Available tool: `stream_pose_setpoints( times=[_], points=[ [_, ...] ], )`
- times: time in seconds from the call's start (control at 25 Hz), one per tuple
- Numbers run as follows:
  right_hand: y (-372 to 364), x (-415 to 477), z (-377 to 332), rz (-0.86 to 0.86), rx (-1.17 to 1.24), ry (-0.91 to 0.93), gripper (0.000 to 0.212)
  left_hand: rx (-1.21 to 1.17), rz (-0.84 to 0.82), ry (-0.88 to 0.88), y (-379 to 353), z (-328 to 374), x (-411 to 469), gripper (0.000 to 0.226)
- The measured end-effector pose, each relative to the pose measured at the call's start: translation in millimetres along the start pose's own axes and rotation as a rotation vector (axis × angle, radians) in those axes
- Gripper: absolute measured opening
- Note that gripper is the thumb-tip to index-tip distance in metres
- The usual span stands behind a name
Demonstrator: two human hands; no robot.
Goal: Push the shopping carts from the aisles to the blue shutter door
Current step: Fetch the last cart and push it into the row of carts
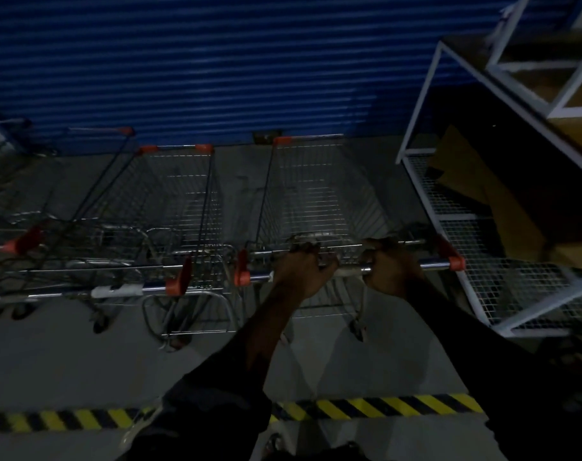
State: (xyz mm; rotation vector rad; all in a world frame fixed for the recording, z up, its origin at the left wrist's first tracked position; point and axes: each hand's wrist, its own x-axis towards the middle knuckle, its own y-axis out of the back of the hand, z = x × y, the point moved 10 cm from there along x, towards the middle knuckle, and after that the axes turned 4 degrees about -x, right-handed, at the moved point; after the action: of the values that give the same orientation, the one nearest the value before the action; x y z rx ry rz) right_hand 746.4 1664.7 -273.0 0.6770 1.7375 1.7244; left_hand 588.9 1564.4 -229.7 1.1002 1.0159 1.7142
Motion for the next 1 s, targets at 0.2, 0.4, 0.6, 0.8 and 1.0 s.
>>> stream_pose_setpoints(
  times=[0.2,0.4,0.6,0.8,1.0],
  points=[
    [12,12,-7,0.040,0.032,-0.024,0.049,-0.005,-0.048,0.013,-9,-17,14,0.080],
    [4,13,-7,0.051,0.009,-0.014,0.047,-0.015,-0.007,-0.115,-1,-8,13,0.047],
    [23,2,-15,0.123,0.027,0.047,0.027,-0.049,-0.110,-0.009,-1,-14,11,0.054],
    [21,-5,-15,0.115,0.083,-0.005,0.032,-0.070,-0.071,-0.039,9,-7,4,0.052],
    [33,-14,-20,0.224,0.035,0.021,0.026,-0.054,-0.041,-0.047,8,-8,3,0.050]
  ],
)
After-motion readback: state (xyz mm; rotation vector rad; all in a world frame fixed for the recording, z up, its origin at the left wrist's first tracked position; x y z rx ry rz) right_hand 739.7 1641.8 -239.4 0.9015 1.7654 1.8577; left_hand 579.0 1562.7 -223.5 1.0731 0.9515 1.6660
